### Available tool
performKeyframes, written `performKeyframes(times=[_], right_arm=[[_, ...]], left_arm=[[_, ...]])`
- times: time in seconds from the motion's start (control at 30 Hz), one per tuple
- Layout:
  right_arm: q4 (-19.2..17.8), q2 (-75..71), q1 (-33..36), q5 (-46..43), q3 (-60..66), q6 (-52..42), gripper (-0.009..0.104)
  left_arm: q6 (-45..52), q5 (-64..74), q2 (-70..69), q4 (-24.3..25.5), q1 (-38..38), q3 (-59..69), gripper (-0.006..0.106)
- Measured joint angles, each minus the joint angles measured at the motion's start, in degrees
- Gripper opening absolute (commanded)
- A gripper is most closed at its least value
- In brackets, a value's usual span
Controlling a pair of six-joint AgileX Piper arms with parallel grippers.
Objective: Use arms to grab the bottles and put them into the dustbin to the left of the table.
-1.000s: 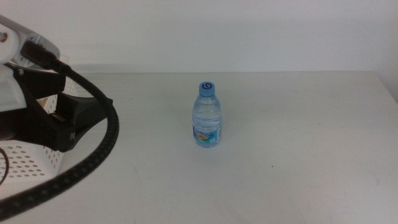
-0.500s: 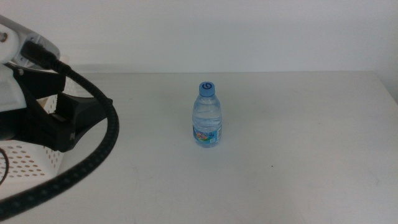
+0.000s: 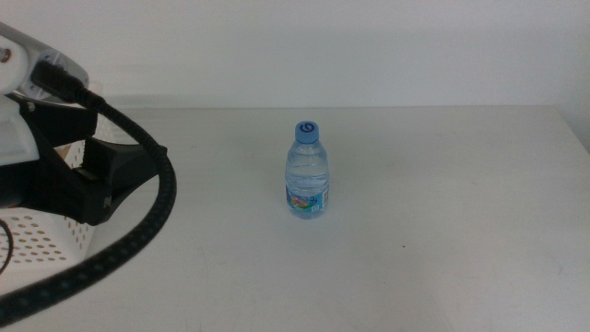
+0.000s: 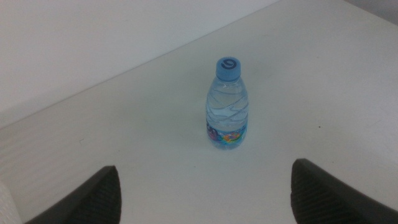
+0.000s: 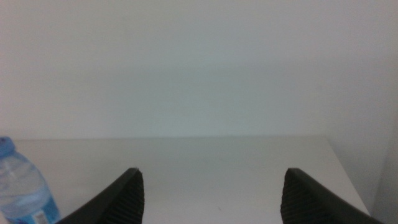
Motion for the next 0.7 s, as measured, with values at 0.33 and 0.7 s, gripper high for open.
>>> performKeyframes(times=[0.33, 0.7], right_arm=[[-0.7, 6.9, 14.5, 7.3, -14.0, -8.1, 0.057], [2.9, 8.6, 15.3, 17.5, -16.2, -8.7, 0.057]], left_arm=[[0.0, 0.0, 0.0, 0.0, 0.0, 0.0, 0.09], [0.0, 0.0, 0.0, 0.0, 0.0, 0.0, 0.09]])
